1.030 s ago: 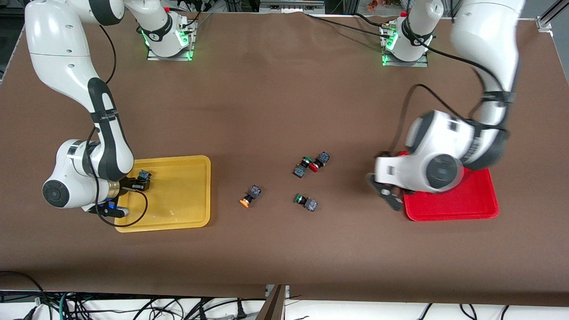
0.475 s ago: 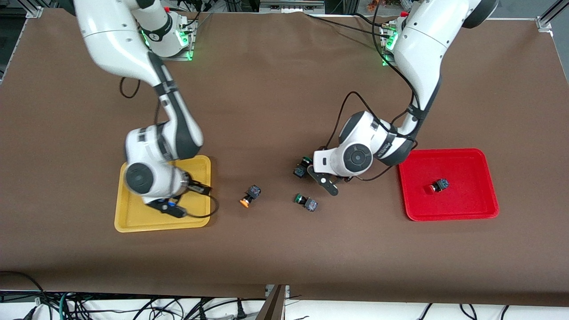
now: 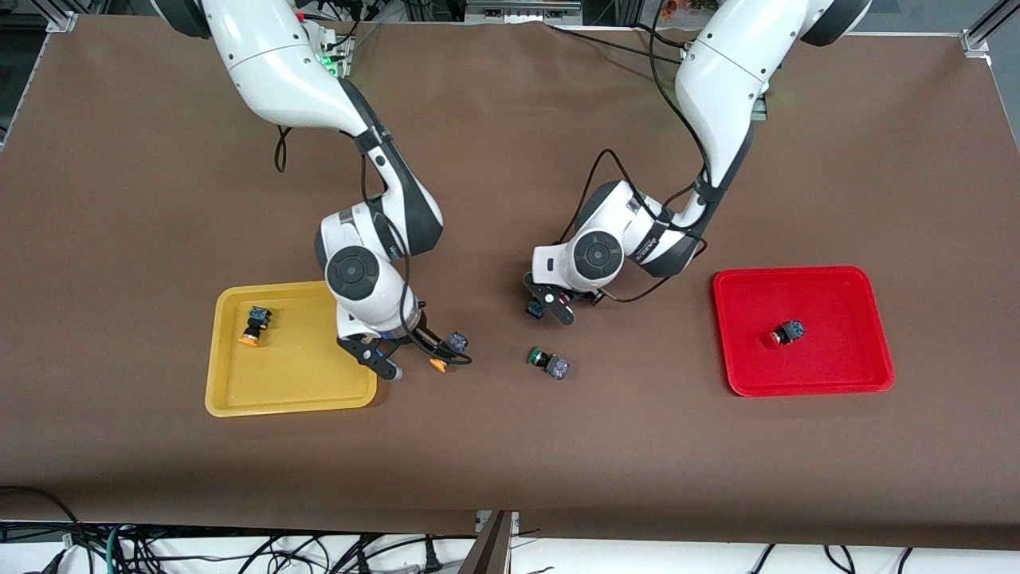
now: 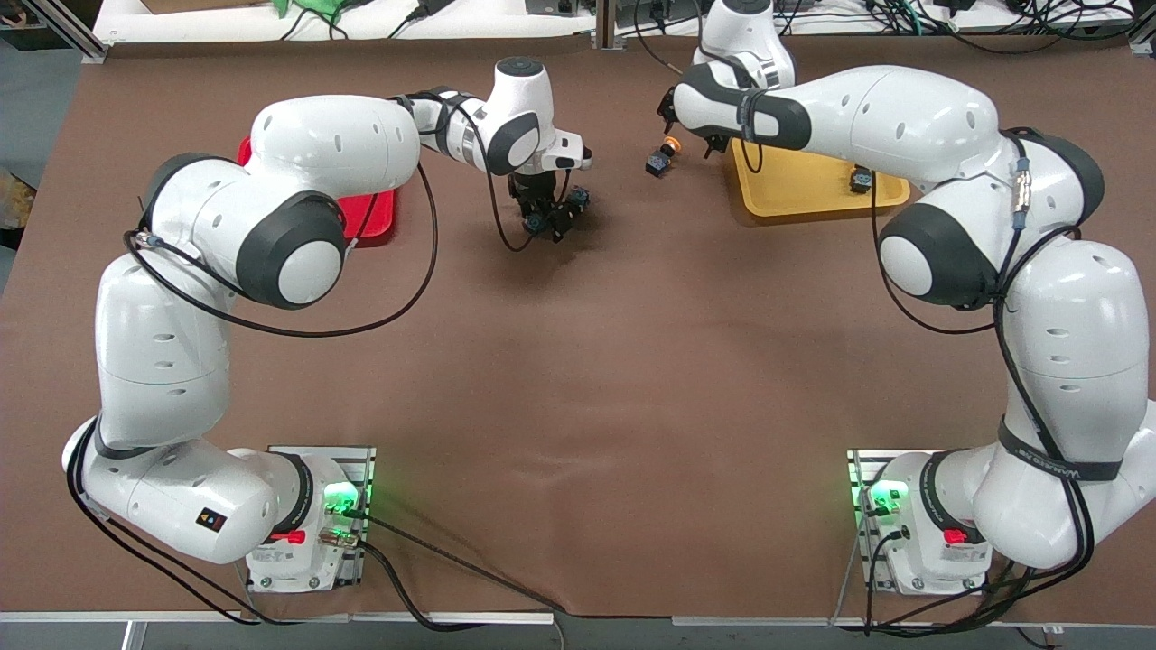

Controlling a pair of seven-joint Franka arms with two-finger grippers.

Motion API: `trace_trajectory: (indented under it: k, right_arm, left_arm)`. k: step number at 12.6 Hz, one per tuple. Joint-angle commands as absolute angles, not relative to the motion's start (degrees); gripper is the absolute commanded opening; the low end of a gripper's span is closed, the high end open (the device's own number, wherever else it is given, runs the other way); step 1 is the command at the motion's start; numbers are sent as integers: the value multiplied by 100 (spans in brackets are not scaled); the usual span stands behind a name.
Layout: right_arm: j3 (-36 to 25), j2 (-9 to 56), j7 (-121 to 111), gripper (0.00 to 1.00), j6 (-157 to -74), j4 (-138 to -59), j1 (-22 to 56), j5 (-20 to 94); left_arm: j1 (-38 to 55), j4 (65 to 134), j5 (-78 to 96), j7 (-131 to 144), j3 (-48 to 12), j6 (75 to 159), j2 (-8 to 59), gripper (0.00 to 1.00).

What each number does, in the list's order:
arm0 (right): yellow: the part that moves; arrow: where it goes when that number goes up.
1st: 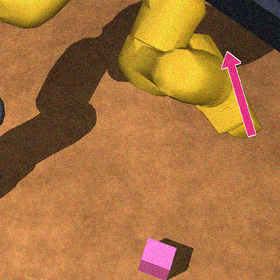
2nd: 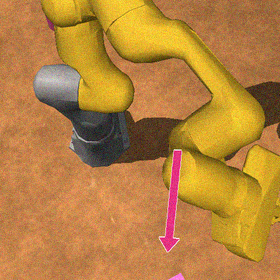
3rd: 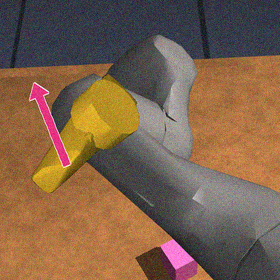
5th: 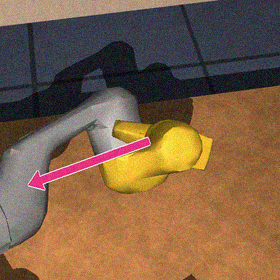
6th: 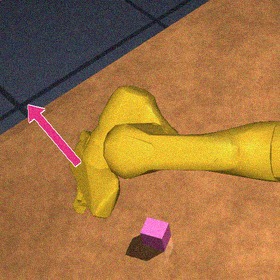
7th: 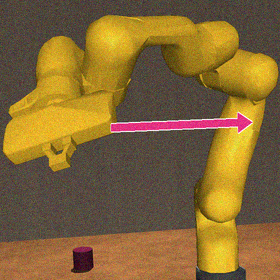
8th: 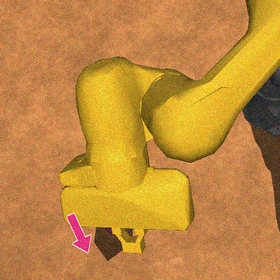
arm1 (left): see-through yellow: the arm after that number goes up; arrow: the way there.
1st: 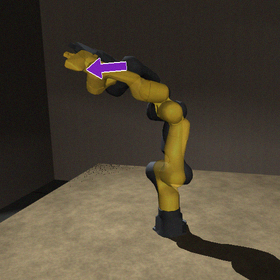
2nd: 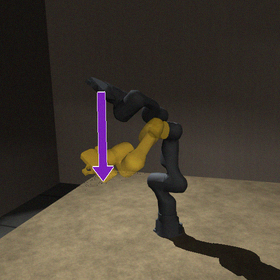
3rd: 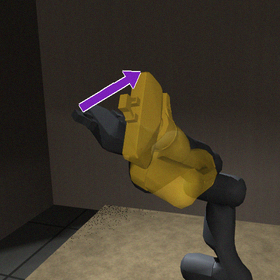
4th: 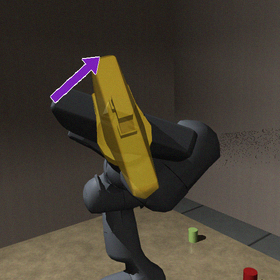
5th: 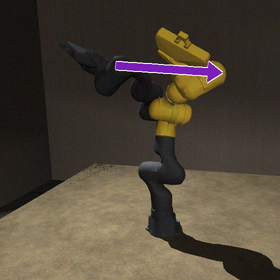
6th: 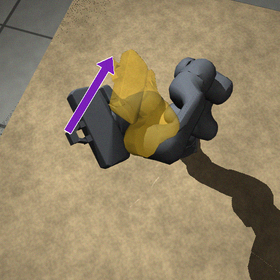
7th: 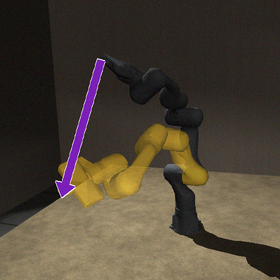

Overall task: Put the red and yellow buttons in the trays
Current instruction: 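Grasp another yellow button with the right gripper while the left gripper grasps red, then place the yellow button in the yellow tray while the left gripper places red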

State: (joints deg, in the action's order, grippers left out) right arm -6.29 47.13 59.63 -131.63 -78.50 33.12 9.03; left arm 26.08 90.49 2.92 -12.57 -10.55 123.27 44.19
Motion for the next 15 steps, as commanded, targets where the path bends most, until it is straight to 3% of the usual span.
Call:
trace_trajectory:
  k: [1, 3, 6, 8, 9, 10, 12, 14, 15]
  right_arm:
    - [-686, 5044, 6450, 100, -13525, -7585, 3427, 923]
    - [-686, 5185, 6565, 100, -13833, -7585, 3489, 932]
    - [-686, 5361, 6653, 97, -14149, -7585, 3507, 932]
    - [-686, 5396, 6636, 37, -14168, -7585, 3533, 940]
    - [-686, 5388, 6601, 16, -14151, -7594, 3533, 940]
    - [-686, 5353, 6531, 5, -14063, -7594, 3525, 914]
    - [-720, 5160, 6138, 2, -13391, -7550, 3481, 879]
    - [-712, 4757, 4789, 2, -11848, -7235, 3027, 949]
    - [-712, 4650, 4198, 2, -11474, -7216, 2823, 949]
  left_arm:
    - [2602, 9299, 246, -1222, -967, 12445, 4201, 11]
    - [2497, 9299, 246, -1230, -958, 12375, 4184, 3]
    - [2234, 9202, 237, -1283, -905, 11771, 3817, 0]
    - [1734, 9193, 229, -1283, -897, 11096, 3290, 0]
    - [1453, 9193, 159, -1292, -896, 10779, 3087, 0]
    - [1146, 9193, -94, -1318, -905, 10514, 2920, 1]
    - [723, 9185, -552, -1825, -897, 10135, 2664, 2]
    - [-240, 9193, -912, -3268, -905, 10072, 2698, 6]
    - [-646, 9193, -914, -3974, -905, 10116, 2768, 6]
